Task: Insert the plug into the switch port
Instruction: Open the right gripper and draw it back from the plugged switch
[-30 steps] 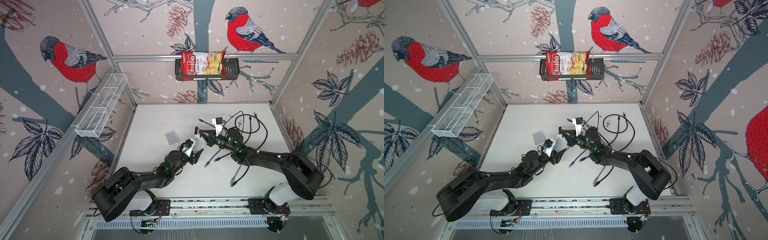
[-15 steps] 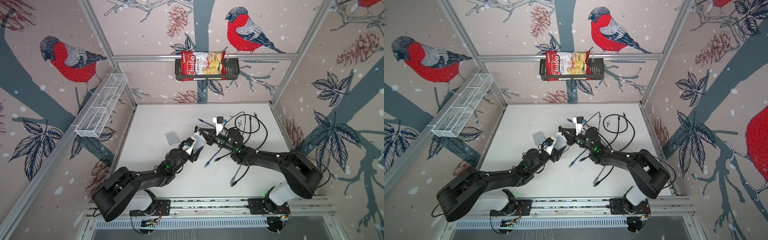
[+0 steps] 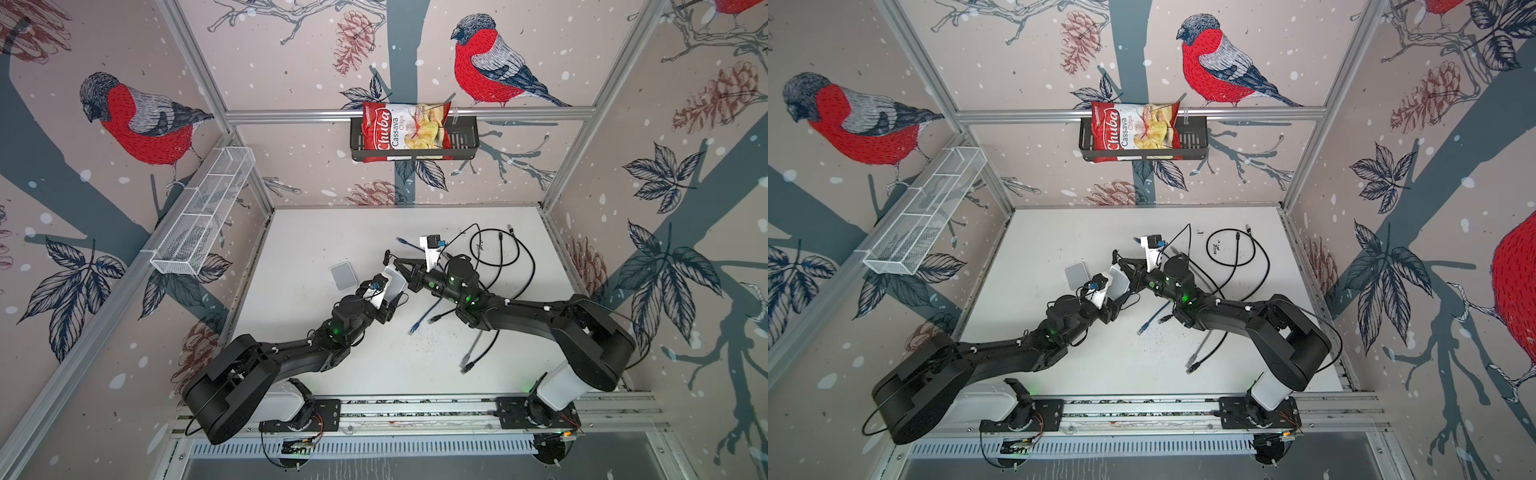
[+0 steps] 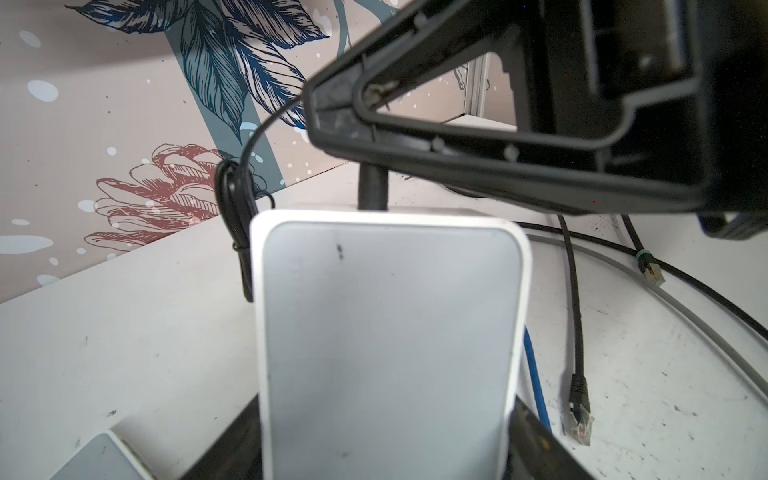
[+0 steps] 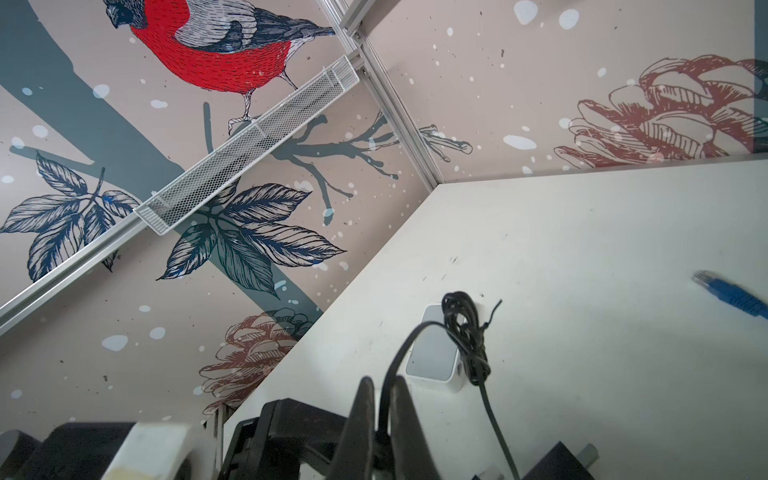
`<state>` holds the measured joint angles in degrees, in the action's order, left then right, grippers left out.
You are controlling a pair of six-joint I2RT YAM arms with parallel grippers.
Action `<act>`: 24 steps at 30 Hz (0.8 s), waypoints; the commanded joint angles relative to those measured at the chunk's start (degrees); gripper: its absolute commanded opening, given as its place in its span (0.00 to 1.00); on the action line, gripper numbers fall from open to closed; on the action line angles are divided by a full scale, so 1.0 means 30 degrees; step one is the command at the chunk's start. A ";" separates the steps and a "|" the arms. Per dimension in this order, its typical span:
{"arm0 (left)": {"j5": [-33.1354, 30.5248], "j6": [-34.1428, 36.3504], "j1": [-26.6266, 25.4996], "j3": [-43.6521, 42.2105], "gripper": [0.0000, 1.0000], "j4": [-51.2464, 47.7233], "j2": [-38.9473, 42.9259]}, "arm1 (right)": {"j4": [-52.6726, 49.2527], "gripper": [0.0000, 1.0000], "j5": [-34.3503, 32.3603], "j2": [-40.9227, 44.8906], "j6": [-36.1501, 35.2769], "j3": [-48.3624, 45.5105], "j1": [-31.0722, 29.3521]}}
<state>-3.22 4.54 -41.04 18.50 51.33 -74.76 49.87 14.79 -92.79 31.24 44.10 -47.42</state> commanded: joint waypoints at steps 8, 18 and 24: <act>0.0582 -0.1314 0.0085 0.1296 0.15 0.2379 0.0303 | -0.6153 0.08 0.1864 -0.0153 0.0027 0.1077 0.0664; 0.0291 -0.3889 0.0299 0.2296 0.16 -0.3253 0.1205 | -0.7389 0.41 0.2212 0.0020 -0.0522 0.3018 0.2027; 0.0955 -0.4471 0.1322 0.3728 0.17 -0.5135 0.0991 | -0.7566 0.62 0.1932 0.1122 -0.0805 0.3262 0.3009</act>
<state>-0.86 -6.94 -38.06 27.88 35.31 -71.64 29.47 21.37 -90.87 30.04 53.71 -39.38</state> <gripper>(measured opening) 0.719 0.610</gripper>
